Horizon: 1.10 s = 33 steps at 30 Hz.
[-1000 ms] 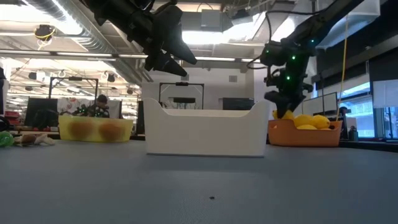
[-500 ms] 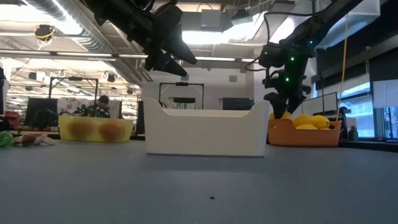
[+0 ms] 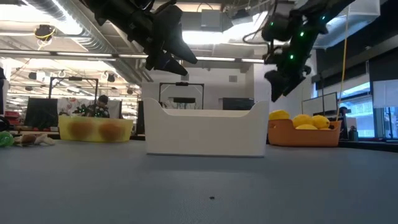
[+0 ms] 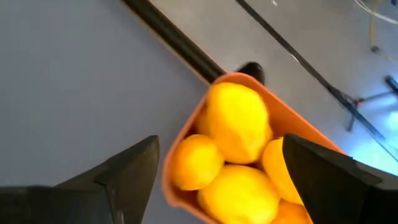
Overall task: Sort produce into baskets
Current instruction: Put the yellow lemon into the orange bin
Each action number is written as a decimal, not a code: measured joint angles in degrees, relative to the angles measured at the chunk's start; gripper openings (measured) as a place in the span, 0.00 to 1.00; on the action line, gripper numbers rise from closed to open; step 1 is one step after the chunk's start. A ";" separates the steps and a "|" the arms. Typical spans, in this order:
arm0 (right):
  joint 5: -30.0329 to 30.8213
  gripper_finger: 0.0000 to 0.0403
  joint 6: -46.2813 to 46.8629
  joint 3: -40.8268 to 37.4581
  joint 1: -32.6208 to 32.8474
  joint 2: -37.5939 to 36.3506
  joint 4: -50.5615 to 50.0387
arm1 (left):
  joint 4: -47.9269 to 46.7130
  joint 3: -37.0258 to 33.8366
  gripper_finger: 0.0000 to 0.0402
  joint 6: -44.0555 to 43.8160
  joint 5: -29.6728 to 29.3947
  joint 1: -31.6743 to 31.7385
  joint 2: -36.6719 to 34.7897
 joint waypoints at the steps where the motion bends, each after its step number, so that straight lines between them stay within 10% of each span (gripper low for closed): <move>1: -0.79 0.83 0.01 0.00 1.07 -0.82 -0.29 | 0.00 0.00 0.75 0.12 0.00 -0.01 0.01; 11: -10.43 0.83 4.67 0.00 17.64 -3.70 0.96 | -3.22 0.00 0.75 1.10 -0.04 -5.56 -0.02; 33: -5.91 0.83 6.92 -4.63 40.12 -3.37 20.83 | -37.88 0.07 0.75 -26.58 2.38 -26.20 -10.77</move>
